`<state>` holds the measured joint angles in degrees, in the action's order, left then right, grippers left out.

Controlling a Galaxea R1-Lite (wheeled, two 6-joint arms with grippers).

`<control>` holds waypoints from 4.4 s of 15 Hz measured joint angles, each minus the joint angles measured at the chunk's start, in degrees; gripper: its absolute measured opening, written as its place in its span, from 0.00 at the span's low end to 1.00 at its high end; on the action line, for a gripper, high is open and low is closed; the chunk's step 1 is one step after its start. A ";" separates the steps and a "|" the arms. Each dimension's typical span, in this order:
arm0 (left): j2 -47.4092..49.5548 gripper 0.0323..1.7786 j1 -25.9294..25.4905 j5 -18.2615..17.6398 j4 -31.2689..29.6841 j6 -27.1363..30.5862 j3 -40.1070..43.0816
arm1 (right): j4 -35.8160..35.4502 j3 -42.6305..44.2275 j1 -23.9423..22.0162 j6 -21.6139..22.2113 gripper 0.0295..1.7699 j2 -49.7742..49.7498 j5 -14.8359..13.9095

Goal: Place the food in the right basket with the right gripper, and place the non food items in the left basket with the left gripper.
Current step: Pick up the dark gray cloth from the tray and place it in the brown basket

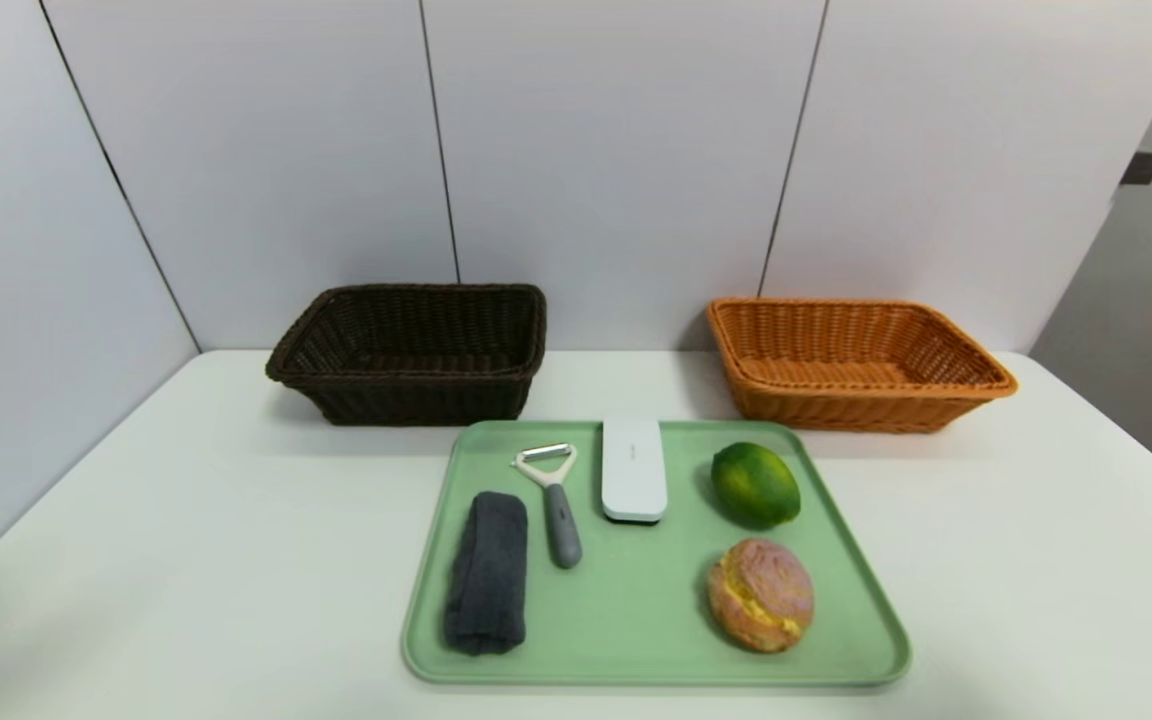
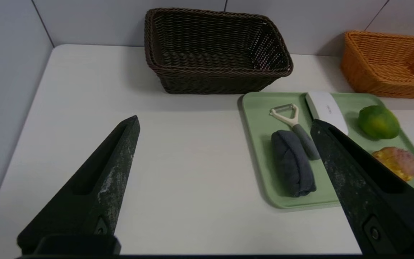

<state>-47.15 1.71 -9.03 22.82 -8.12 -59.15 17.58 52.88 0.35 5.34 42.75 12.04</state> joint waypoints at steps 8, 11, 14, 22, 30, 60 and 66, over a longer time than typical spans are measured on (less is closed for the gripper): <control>-25.77 0.95 18.65 8.85 -2.05 -8.50 -11.80 | 17.59 32.26 20.02 22.75 0.97 39.25 -9.46; -29.75 0.95 22.85 10.19 1.10 -10.87 -11.68 | 22.47 39.47 27.12 28.09 0.97 48.23 -13.53; -31.73 0.95 24.36 15.12 7.46 -13.00 -10.80 | 24.21 41.98 32.78 28.72 0.97 52.98 -13.93; -26.14 0.95 22.52 19.58 10.83 -8.83 -4.77 | 24.98 51.44 49.20 34.82 0.97 64.31 -17.91; -16.35 0.95 21.41 19.16 11.15 -8.80 3.19 | 25.03 54.83 59.01 36.45 0.97 75.05 -22.04; -10.64 0.95 21.03 18.98 10.83 -8.74 7.39 | 20.65 59.00 58.16 39.34 0.69 89.66 -26.98; -10.78 0.95 21.03 18.96 10.91 -8.72 7.56 | 20.43 59.14 58.30 39.39 0.10 89.58 -25.93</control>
<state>-57.93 22.74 9.92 33.73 -16.84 -51.59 38.01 112.02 58.65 44.73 132.33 -13.89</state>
